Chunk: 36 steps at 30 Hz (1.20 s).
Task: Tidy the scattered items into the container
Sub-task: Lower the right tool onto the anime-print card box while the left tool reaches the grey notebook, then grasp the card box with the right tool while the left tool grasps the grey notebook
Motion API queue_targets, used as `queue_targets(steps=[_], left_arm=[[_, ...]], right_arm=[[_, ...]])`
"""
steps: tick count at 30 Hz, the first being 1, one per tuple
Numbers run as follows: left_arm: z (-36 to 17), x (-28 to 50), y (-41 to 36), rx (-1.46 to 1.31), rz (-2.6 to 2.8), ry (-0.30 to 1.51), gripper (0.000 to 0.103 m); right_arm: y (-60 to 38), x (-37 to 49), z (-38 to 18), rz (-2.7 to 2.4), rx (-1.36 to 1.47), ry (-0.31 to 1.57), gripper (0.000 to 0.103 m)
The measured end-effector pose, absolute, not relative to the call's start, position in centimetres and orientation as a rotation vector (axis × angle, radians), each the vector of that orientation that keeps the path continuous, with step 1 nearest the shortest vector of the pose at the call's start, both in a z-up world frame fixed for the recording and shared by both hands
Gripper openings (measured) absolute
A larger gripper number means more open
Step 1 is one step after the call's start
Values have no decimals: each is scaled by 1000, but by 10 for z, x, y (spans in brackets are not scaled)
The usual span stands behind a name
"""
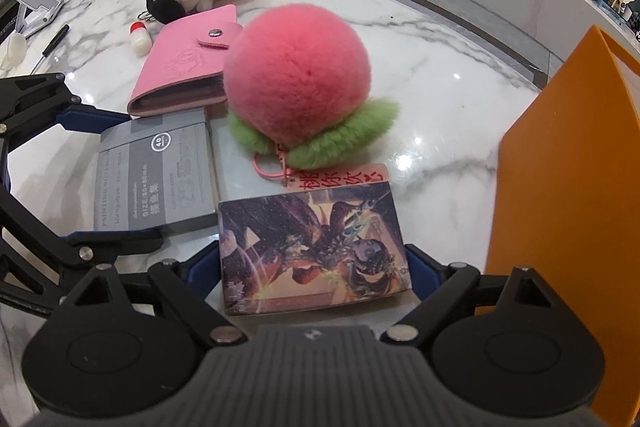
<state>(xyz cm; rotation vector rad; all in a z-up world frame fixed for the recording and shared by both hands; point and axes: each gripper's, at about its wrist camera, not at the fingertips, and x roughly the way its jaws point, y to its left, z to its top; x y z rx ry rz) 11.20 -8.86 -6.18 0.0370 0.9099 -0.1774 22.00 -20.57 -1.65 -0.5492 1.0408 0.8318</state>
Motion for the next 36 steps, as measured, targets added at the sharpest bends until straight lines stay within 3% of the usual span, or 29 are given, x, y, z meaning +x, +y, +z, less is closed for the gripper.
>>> queue_targets(steps=[36], left_arm=[[-17, 83, -83, -5, -130, 880, 100]], right_arm=[[-203, 199, 30, 892, -541, 951, 92]])
